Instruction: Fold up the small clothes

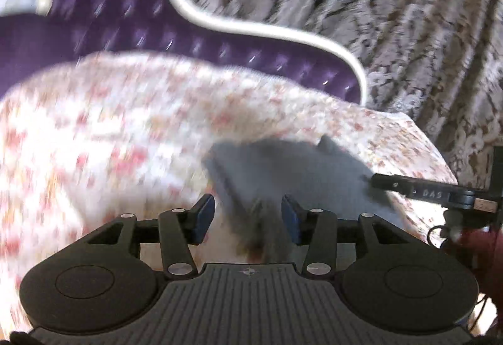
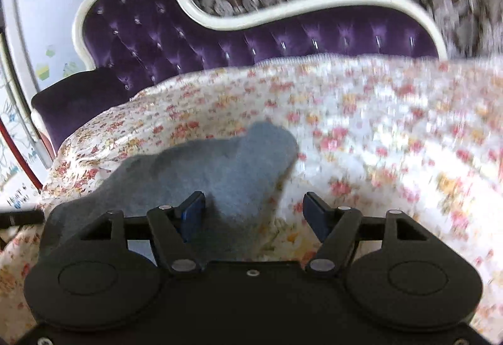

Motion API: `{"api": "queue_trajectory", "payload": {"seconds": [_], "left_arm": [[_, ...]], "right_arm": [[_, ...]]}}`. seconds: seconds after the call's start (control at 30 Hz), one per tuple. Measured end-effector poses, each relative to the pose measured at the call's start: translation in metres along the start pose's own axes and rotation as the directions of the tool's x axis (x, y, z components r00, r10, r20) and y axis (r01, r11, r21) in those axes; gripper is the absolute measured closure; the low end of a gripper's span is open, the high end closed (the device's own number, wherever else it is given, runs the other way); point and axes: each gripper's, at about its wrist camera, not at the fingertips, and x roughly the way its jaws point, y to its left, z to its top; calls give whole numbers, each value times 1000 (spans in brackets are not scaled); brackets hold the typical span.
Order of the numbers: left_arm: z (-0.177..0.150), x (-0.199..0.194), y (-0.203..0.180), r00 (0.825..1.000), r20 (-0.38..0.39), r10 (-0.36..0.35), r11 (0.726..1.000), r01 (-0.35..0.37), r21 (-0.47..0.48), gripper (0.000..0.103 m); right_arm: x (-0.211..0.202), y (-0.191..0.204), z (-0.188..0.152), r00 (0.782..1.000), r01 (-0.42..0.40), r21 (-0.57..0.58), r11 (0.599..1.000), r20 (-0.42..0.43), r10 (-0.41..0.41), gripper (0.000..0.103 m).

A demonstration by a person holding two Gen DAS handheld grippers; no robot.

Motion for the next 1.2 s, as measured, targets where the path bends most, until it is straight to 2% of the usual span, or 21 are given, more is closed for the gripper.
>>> {"api": "queue_trajectory", "payload": {"seconds": [0.07, 0.1, 0.13, 0.27, 0.33, 0.4, 0.47, 0.53, 0.6, 0.7, 0.8, 0.9, 0.97, 1.07, 1.13, 1.2], "left_arm": [[5, 9, -12, 1000, 16, -2, 999, 2, 53, 53], [7, 17, -17, 1000, 17, -13, 998, 12, 64, 53], [9, 24, -21, 999, 19, -31, 998, 30, 64, 53], [9, 59, -29, 999, 2, -34, 997, 34, 63, 53], [5, 75, -31, 1000, -12, 5, 997, -4, 74, 53], [-4, 90, -22, 995, -82, 59, 996, -53, 76, 53], [-13, 102, -10, 988, -144, 56, 998, -52, 29, 50], [-18, 102, 0, 989, -145, 31, 999, -37, -39, 48], [-17, 100, -1, 989, -146, 33, 999, -39, -37, 47], [-19, 99, -3, 990, -135, 42, 999, -46, -28, 46], [-19, 101, -1, 990, -135, 39, 999, -44, -29, 46], [-13, 100, -2, 990, -134, 40, 999, -45, -31, 46], [-11, 93, -3, 992, -117, 48, 998, -51, -24, 46], [-10, 81, -10, 993, -95, 65, 998, -65, 11, 46], [-12, 74, -15, 993, -85, 79, 996, -76, 42, 46], [-16, 68, -19, 993, -80, 92, 994, -86, 71, 44]], "right_arm": [[-4, 11, 3, 999, -9, -76, 997, 32, 11, 61], [-4, 17, 5, 999, -6, -109, 994, 43, 11, 79], [-3, 21, 7, 998, -13, -134, 991, 51, 20, 80], [11, 30, 10, 998, -48, -170, 984, 37, 55, 80], [25, 29, 10, 999, -34, -178, 983, 13, 37, 80], [42, 21, 6, 999, 10, -176, 984, -41, -18, 82], [57, 7, 0, 995, 38, -122, 992, -90, -49, 82], [60, -4, -2, 994, 23, -48, 999, -101, -28, 82], [60, -8, 0, 994, 28, -30, 999, -105, -31, 82], [63, -8, 4, 992, 44, -39, 998, -114, -48, 74], [71, -13, 11, 991, 47, -20, 999, -128, -50, 74], [63, -17, 15, 993, 49, 13, 999, -104, -47, 63], [50, -13, 17, 997, 29, 12, 1000, -74, -28, 63], [26, 0, 15, 999, -7, -41, 999, -41, 6, 59], [13, 11, 11, 999, -34, -86, 996, -44, 31, 50], [3, 22, 2, 996, -63, -132, 989, -65, 54, 49]]}}
